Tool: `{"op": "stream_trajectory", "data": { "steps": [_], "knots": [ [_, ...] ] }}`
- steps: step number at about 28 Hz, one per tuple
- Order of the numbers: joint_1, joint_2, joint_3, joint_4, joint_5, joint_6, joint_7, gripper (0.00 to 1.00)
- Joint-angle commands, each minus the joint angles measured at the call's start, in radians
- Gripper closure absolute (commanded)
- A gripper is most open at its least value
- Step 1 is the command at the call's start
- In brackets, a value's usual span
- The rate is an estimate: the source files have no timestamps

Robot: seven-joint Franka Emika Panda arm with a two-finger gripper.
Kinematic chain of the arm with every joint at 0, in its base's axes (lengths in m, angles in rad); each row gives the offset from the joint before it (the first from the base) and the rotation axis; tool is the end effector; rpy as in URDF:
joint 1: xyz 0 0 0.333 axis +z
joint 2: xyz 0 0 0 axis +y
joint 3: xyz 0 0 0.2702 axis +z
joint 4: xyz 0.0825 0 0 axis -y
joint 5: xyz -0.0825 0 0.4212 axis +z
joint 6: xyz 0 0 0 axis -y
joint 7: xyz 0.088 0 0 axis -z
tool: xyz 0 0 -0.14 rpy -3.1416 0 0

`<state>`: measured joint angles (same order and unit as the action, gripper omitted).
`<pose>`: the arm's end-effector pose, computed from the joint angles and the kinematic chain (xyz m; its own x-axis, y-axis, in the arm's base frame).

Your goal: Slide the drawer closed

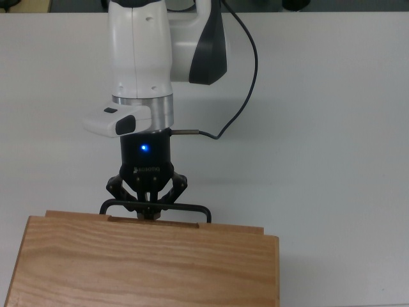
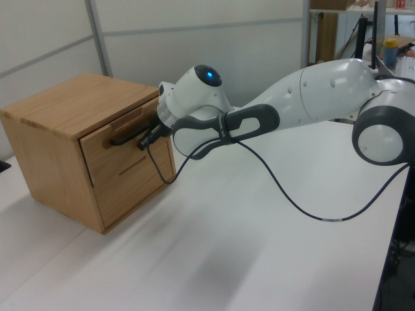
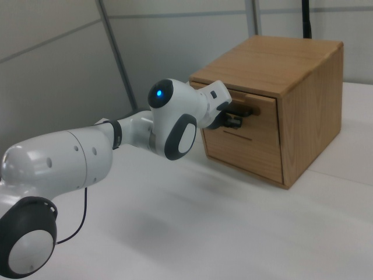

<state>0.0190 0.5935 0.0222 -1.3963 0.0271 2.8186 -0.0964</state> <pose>0.8000 0.0282 0.3852 0.6707 0.0866 0.7367 0.0913 -0.9952 0.0339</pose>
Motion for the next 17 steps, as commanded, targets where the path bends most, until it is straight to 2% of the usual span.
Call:
{"op": "stream_trajectory", "data": {
  "steps": [1, 17],
  "knots": [
    [0.007, 0.023, -0.005, 0.002, 0.023, 0.055, -0.013, 1.0],
    [0.004, 0.042, 0.01, 0.003, 0.03, 0.091, -0.011, 1.0]
  ]
}}
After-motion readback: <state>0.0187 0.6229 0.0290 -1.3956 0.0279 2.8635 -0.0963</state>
